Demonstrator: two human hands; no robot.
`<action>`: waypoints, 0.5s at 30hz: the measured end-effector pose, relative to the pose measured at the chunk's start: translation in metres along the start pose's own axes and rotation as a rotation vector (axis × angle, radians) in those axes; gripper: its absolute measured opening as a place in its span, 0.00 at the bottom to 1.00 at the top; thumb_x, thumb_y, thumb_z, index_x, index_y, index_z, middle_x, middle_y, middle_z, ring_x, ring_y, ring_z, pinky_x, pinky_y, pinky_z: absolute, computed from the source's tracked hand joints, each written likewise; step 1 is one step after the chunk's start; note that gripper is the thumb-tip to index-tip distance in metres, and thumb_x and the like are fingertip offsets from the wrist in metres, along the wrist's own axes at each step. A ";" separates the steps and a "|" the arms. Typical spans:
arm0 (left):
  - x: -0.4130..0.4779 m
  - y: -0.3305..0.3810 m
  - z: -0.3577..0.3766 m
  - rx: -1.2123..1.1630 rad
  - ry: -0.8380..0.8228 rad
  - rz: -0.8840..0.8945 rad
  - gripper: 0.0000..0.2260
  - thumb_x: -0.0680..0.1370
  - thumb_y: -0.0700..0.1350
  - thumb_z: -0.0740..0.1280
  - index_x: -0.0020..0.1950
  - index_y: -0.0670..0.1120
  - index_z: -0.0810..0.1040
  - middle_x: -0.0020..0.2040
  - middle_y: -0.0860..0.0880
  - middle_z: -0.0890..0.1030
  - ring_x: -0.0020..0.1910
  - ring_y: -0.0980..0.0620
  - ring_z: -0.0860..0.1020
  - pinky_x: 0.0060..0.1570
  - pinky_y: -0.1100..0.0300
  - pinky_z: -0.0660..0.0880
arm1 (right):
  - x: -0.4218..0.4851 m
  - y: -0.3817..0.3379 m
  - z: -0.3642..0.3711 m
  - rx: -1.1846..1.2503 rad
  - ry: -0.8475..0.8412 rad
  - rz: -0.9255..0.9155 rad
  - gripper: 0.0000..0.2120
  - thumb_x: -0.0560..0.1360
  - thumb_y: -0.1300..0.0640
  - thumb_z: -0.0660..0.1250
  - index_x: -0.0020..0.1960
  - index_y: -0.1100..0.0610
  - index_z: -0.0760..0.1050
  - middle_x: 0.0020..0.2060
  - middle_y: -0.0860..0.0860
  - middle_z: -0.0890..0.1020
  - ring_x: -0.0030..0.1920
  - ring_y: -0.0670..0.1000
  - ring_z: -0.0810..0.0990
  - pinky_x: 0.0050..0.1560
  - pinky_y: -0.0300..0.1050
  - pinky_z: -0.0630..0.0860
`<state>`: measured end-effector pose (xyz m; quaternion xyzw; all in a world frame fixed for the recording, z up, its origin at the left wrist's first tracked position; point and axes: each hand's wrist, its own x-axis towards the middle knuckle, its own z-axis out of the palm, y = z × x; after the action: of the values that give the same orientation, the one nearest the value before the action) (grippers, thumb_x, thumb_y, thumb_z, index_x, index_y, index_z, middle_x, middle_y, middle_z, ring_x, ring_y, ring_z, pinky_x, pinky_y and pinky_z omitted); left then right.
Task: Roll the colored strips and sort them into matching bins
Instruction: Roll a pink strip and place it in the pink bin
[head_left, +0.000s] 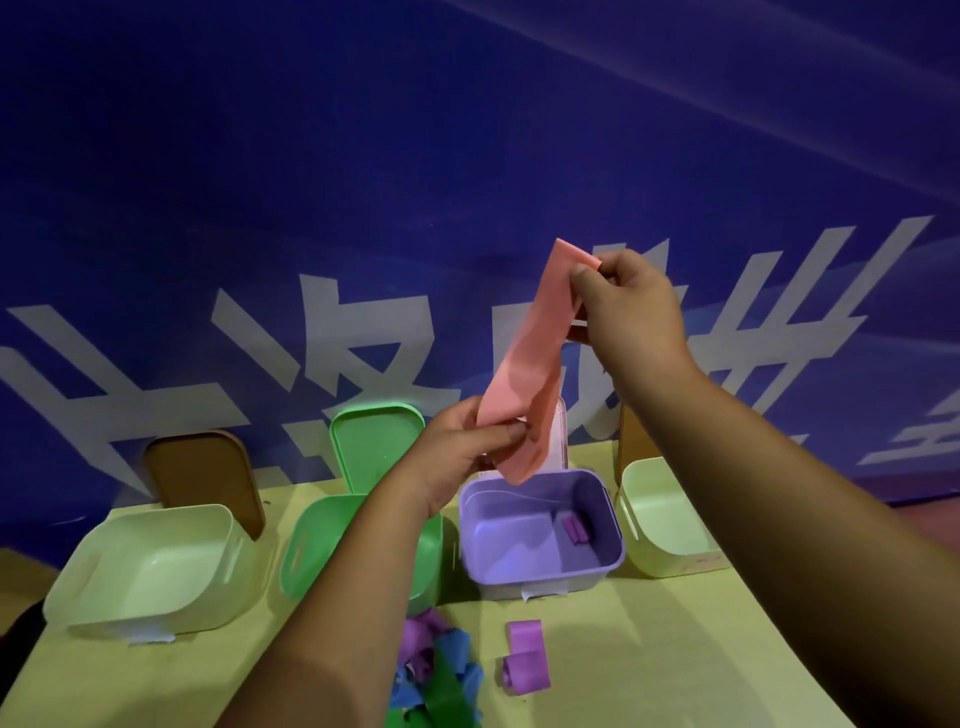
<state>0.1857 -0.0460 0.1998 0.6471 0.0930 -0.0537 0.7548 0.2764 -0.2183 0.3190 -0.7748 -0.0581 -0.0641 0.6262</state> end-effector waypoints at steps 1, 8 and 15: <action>-0.001 0.002 -0.002 0.060 -0.028 -0.011 0.12 0.78 0.37 0.77 0.61 0.42 0.86 0.55 0.43 0.89 0.52 0.46 0.87 0.54 0.53 0.83 | 0.001 0.000 0.000 0.014 -0.009 0.010 0.04 0.85 0.51 0.65 0.55 0.48 0.79 0.49 0.48 0.86 0.50 0.50 0.88 0.47 0.51 0.88; -0.004 0.016 -0.001 0.452 -0.067 -0.072 0.11 0.76 0.51 0.81 0.56 0.49 0.90 0.50 0.48 0.90 0.54 0.47 0.88 0.67 0.46 0.81 | 0.004 -0.004 0.005 0.054 -0.059 0.049 0.04 0.85 0.55 0.65 0.55 0.51 0.79 0.48 0.51 0.85 0.49 0.53 0.87 0.44 0.54 0.89; -0.001 0.019 -0.004 0.549 -0.161 -0.101 0.19 0.72 0.52 0.82 0.63 0.56 0.87 0.57 0.57 0.89 0.60 0.54 0.86 0.72 0.48 0.76 | 0.006 -0.009 0.010 -0.030 -0.086 -0.002 0.06 0.85 0.52 0.64 0.50 0.45 0.77 0.47 0.47 0.83 0.50 0.53 0.86 0.51 0.57 0.88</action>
<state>0.1888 -0.0392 0.2178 0.8155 0.0470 -0.1653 0.5527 0.2807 -0.2068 0.3265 -0.7860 -0.0850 -0.0323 0.6115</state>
